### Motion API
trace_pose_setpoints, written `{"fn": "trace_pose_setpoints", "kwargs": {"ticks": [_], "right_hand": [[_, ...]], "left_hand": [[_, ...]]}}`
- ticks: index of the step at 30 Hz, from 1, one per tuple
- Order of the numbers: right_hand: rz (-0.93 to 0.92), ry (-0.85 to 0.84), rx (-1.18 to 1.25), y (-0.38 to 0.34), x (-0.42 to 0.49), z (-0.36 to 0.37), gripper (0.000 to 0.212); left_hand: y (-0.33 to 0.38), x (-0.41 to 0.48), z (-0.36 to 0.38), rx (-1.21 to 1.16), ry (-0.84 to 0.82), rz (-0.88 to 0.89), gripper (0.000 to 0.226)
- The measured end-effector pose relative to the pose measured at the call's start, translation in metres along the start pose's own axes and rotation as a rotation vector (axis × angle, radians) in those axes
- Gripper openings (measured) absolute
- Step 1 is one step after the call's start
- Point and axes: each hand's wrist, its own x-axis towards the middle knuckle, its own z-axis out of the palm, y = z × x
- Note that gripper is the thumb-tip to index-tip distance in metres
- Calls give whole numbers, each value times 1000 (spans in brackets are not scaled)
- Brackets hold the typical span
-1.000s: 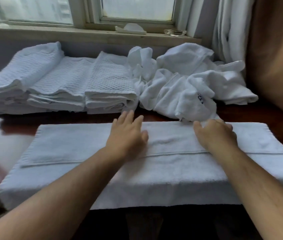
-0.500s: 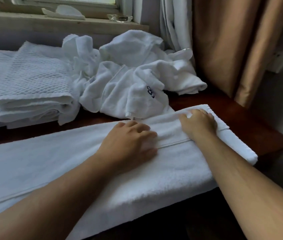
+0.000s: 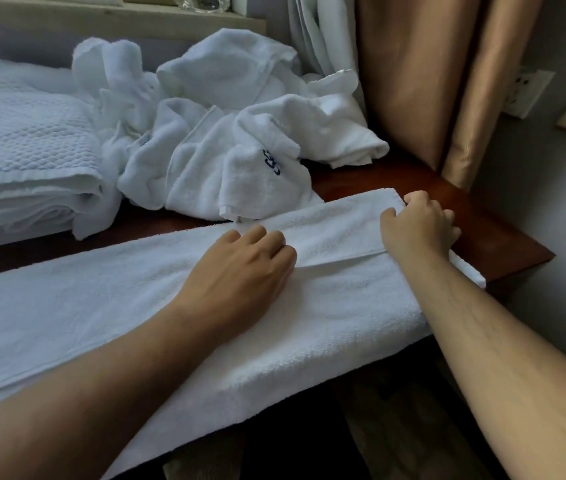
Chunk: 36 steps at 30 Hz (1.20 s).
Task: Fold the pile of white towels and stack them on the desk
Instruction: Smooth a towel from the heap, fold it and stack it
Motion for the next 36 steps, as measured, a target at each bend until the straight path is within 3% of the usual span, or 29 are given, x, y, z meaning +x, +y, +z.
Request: {"fn": "trace_pose_setpoints", "kwargs": {"ticks": [4,10,16,20,23,28,33,36], "right_hand": [[81,-19,-15,1,5,2,47],[241,-75,222,4,21,-7,60],[244,-145,154,7,29,-6,46],[233,-140,83,5,28,-3,50],[223,-86,155,5,28,-4,41],[62,101,495,14,24,-11,18],[39,249,529,21,21,-17,14],[58,184,473,27,22,-20,19]], "left_hand": [[1,-3,-3,-78,-10,-2,15],[1,-5,-7,-127,-28,-2,13],[0,-7,-5,-150,22,9,18],[1,-8,-4,-170,32,2,24],[0,-8,-3,-187,27,-2,30],[1,-7,-3,-174,49,9,36],[2,-9,-6,-167,102,39,24],[1,-9,-6,-169,90,48,24]]}}
